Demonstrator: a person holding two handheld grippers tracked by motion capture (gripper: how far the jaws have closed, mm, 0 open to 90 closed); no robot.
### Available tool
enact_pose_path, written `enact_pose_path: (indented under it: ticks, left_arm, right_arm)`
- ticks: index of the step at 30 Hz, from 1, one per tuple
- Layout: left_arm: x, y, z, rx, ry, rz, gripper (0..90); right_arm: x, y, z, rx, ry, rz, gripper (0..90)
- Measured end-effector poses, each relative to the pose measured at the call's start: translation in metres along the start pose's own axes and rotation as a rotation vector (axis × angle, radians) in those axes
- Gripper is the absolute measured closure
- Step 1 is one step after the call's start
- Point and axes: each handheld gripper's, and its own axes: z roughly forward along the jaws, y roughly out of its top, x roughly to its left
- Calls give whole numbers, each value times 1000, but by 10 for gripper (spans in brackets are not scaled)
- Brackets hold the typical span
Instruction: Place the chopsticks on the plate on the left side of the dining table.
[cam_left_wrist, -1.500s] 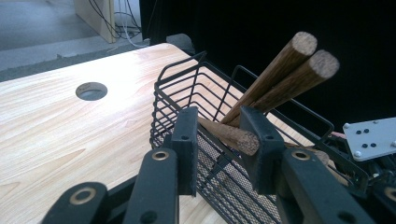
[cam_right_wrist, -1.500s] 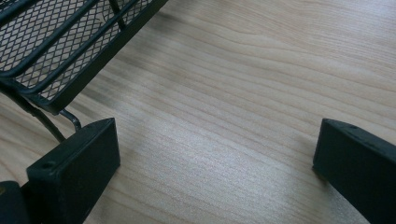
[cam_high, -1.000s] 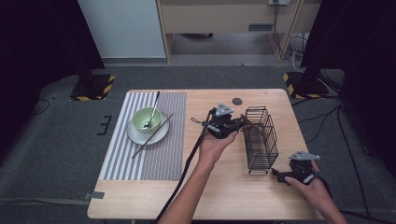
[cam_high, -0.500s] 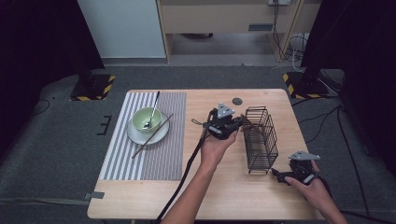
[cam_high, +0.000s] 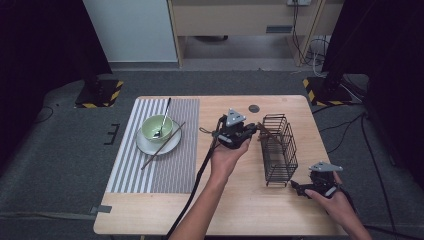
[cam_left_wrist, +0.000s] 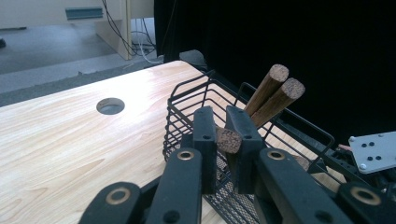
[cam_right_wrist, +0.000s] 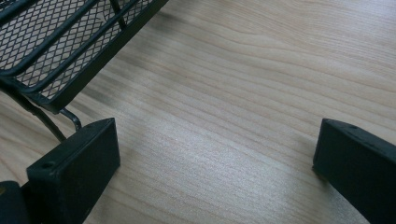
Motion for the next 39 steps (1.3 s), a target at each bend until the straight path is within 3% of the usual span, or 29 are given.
enact_pose_path:
  ticks: [7, 10, 16, 25, 39]
  left_arm:
    - [4, -1, -11, -27, 1, -8, 827]
    - [10, -3, -17, -66, -31, -65, 827]
    - [20, -7, -23, -111, -49, -104, 828]
    - [25, -10, -28, -134, -63, -111, 828]
    - [34, -10, -36, -209, -118, -164, 828]
  right_arm:
    - [0, 0, 0, 0, 0, -1, 6]
    - [0, 0, 0, 0, 0, 0, 6]
    - [0, 0, 0, 0, 0, 0, 6]
    - [0, 0, 0, 0, 0, 0, 6]
    - [0, 0, 0, 0, 0, 0, 6]
